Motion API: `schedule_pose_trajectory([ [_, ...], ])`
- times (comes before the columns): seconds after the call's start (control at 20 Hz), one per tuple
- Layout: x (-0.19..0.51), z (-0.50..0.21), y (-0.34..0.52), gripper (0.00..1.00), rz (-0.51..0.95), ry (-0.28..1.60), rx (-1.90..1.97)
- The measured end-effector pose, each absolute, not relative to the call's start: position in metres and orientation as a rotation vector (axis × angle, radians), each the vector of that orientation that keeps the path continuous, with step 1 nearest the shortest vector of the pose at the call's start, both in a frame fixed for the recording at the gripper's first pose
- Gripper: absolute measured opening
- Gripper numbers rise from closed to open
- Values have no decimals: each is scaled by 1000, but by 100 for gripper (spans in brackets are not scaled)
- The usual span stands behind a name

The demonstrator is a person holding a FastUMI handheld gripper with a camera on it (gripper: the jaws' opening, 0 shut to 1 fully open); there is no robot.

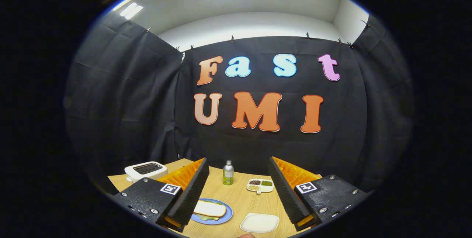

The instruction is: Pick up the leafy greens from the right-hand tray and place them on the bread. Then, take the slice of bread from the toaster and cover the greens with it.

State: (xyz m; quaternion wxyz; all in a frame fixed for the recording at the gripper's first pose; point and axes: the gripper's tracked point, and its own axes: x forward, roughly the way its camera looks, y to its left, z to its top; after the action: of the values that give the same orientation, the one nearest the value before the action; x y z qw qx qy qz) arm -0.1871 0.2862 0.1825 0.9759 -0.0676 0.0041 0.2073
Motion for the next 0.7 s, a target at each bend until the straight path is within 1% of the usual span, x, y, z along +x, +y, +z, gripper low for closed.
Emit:
schedule_pose_trajectory([
  [0.7, -178, 176, 292, 98, 425, 24, -97],
])
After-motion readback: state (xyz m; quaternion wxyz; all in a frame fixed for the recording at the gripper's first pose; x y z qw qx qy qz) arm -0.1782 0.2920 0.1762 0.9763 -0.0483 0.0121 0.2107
